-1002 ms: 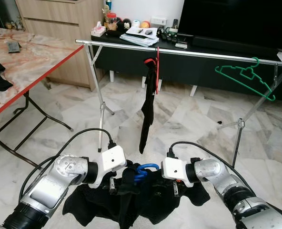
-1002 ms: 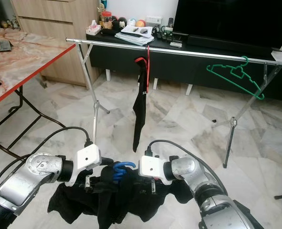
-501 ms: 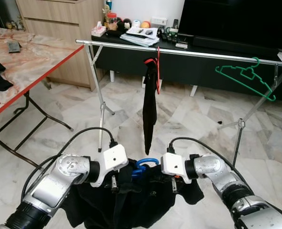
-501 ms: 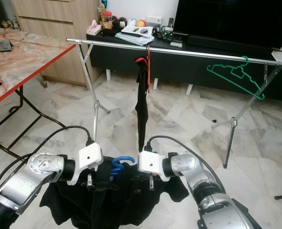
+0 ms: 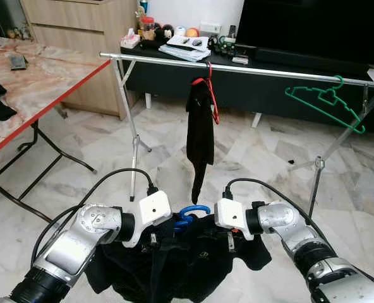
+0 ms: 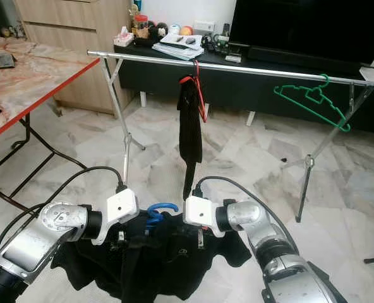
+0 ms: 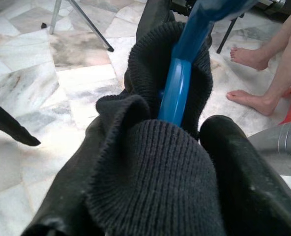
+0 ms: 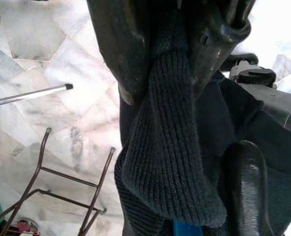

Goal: Hang hanger

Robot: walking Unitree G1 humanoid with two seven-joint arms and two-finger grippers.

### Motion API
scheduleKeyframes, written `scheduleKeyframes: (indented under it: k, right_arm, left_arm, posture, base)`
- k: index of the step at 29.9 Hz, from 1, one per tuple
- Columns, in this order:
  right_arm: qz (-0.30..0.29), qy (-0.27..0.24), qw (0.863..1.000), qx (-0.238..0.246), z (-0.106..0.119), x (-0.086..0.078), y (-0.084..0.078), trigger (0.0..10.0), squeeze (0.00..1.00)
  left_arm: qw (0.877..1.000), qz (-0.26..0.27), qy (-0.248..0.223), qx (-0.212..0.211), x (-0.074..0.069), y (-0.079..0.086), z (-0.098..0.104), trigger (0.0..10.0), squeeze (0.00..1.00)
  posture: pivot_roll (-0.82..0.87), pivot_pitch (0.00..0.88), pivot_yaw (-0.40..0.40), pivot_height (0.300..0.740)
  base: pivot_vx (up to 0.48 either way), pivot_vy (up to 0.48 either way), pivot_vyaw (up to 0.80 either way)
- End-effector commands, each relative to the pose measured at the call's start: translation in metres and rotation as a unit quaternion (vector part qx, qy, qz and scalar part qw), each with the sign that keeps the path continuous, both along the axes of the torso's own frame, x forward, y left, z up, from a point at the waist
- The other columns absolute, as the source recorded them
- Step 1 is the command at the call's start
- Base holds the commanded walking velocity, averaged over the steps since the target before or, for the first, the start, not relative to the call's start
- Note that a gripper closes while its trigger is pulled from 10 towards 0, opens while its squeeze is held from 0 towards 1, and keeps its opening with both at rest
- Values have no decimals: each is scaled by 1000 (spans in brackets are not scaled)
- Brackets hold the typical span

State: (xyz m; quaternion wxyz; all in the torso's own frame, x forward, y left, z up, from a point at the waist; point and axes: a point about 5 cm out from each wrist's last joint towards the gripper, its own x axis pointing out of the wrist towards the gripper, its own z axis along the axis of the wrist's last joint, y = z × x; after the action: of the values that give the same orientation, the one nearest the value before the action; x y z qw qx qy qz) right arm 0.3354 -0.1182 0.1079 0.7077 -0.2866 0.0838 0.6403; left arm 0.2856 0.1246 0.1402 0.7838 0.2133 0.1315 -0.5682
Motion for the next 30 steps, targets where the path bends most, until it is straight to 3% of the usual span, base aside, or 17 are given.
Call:
scheduleKeyframes:
  k: [1,30]
  right_arm:
    - [-1,-33,999,30,20,9,4,0,0]
    - [-10,-23,999,35,21,10,1,0,0]
  left_arm:
    - [1000,-8,0,10,0,-4,0,0,0]
    - [1000,-7,-3,2,0,-7,1,0,0]
  posture:
    - [135,76,-59,740]
    - [131,70,-59,740]
  base:
    - [0,0,0]
    - [0,0,0]
